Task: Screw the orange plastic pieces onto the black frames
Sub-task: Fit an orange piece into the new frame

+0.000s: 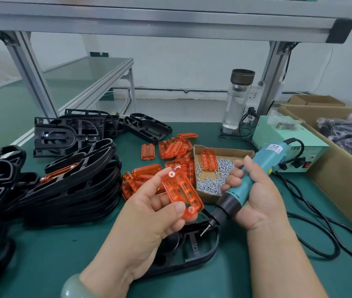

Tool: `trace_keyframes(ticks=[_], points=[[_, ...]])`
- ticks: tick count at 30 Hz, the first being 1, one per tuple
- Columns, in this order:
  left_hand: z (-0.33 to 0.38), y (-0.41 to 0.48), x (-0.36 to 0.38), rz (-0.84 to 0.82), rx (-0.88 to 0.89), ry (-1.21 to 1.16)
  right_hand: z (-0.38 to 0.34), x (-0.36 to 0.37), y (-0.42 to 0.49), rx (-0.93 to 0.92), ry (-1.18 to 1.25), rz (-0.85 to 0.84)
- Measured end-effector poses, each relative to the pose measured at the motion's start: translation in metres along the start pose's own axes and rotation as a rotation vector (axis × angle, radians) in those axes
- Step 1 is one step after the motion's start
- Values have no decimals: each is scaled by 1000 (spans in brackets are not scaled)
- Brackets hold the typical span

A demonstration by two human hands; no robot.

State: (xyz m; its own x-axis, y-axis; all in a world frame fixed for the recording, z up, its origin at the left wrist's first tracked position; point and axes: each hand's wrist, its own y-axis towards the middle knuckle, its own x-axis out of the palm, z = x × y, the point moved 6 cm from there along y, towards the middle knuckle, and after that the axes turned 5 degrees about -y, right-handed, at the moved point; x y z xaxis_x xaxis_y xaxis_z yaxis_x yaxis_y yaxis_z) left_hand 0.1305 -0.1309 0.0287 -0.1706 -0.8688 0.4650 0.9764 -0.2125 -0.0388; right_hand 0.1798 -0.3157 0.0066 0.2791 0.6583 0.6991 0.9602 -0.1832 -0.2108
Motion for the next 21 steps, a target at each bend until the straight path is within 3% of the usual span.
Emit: trace_keyframes(ticks=[10,21], points=[[2,-1,-13,64,-45,152,0,1,0,1,-1,-3],[27,-2,-34,250,159,847,1,0,1,-4,-4,1]])
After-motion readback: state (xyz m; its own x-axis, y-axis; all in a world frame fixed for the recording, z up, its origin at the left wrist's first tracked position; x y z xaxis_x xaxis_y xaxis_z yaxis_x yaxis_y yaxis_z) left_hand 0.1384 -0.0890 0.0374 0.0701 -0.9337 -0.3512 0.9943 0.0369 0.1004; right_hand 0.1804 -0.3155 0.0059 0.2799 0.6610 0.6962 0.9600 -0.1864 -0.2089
